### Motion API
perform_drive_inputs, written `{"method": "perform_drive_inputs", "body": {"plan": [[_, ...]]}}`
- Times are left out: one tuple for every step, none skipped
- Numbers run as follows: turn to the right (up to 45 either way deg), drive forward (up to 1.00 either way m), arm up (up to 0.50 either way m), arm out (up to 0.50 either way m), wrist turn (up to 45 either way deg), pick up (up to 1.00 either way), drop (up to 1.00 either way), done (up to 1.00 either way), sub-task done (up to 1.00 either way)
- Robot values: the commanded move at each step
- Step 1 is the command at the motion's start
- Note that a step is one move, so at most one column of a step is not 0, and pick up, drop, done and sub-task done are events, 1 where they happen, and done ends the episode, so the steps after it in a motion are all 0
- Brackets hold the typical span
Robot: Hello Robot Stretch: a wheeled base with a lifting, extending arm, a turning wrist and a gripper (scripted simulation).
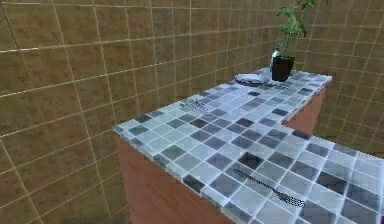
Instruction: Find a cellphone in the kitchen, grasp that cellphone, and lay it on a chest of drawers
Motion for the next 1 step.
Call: {"method": "perform_drive_inputs", "body": {"plan": [[-15.0, 0.0, 0.0, 0.0, 0.0, 0.0, 0.0, 0.0, 0.0]]}}
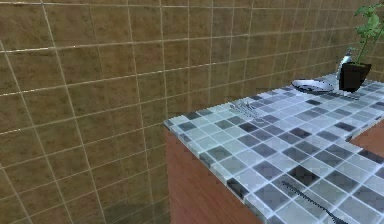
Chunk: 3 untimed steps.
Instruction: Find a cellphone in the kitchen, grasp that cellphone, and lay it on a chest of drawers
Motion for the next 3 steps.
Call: {"method": "perform_drive_inputs", "body": {"plan": [[0.0, 0.0, 0.5, 0.0, 0.0, 0.0, 0.0, 0.0, 0.0], [0.0, 0.0, 0.38, 0.0, 0.0, 0.0, 0.0, 0.0, 0.0], [0.0, 0.0, 0.0, 0.18, 0.0, 0.0, 0.0, 0.0, 0.0]]}}
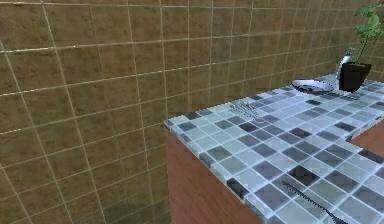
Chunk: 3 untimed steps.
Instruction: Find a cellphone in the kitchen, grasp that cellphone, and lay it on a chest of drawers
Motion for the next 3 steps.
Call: {"method": "perform_drive_inputs", "body": {"plan": [[0.0, 0.0, 0.0, 0.0, 45.0, 0.0, 0.0, 0.0, 0.0], [0.0, 0.0, 0.0, 0.0, 45.0, 0.0, 0.0, 0.0, 0.0], [0.0, 0.0, 0.0, 0.0, 45.0, 0.0, 0.0, 0.0, 0.0]]}}
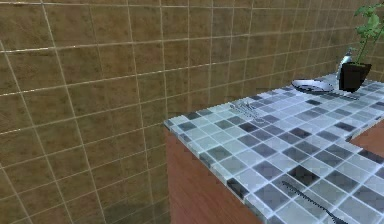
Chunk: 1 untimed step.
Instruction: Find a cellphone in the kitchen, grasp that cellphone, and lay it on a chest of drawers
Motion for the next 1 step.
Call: {"method": "perform_drive_inputs", "body": {"plan": [[0.0, 0.0, 0.0, 0.0, 15.0, 0.0, 0.0, 0.0, 0.0]]}}
